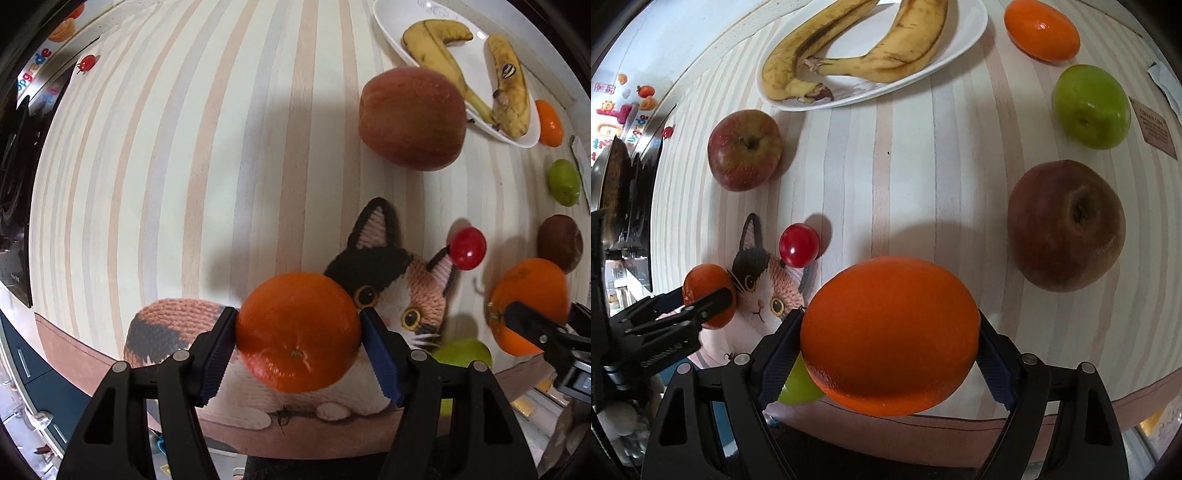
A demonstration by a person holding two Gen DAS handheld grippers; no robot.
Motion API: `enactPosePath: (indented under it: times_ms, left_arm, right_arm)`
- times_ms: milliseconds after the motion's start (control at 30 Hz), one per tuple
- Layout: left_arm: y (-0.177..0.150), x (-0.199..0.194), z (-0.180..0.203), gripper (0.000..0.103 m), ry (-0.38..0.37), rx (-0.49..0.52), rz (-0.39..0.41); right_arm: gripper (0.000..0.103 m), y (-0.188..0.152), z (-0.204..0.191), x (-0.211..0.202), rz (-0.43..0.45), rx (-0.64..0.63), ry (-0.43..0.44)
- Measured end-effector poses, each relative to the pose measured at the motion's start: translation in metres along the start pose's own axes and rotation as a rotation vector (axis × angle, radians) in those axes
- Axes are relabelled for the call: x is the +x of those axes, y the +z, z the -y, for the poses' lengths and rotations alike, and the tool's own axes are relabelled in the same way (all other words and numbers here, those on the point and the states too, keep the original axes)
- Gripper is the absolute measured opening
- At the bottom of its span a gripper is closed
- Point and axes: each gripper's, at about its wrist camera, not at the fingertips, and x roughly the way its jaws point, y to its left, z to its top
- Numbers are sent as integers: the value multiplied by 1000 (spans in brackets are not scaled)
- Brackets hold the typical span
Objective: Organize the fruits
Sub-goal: 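Carry both oranges to the plate and release them beside the bananas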
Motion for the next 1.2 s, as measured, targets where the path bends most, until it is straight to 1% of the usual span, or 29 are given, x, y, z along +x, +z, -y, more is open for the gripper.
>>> enactPosePath:
  times_ms: [100, 167, 267, 333, 367, 500, 567, 767, 833, 933, 1000, 1100, 1200]
  left_arm:
    - [0, 8, 3, 65, -5, -3, -14]
    - [6, 15, 9, 65, -6, -8, -16]
    - [9, 16, 12, 64, -6, -18, -5]
    - [5, 14, 8, 64, -13, -24, -2]
    - [8, 11, -2, 64, -21, -29, 1]
    - [6, 2, -3, 63, -27, -30, 28]
    - [5, -4, -12, 63, -31, -26, 40]
    - [11, -41, -10, 63, -54, 0, 112]
    - [15, -58, -6, 63, -75, 10, 142]
    - [27, -88, 3, 63, -116, 35, 185]
    - [41, -109, 11, 63, -147, 61, 212]
    - [70, -132, 23, 63, -177, 99, 230]
    - [104, -142, 38, 63, -171, 151, 253]
  right_arm:
    - [89, -1, -1, 1, -7, 6, -1]
    - [89, 0, 0, 3, -16, 16, 6]
    - [88, 6, 9, 6, -55, 24, 12]
    - [87, 4, 10, 5, -36, 28, 9]
    - [87, 5, 7, 5, -25, 19, 1]
    - [86, 4, 2, 3, 8, 0, -28]
    - [86, 3, 2, -2, 26, -4, -38]
    - [86, 8, 1, -29, 86, 2, -18]
    - [86, 11, 0, -41, 106, 6, -5]
    - [86, 21, -3, -58, 133, 12, 26]
    - [86, 34, -7, -71, 155, 9, 43]
    - [86, 61, -14, -87, 183, 1, 62]
    - [86, 95, -22, -97, 210, -19, 61]
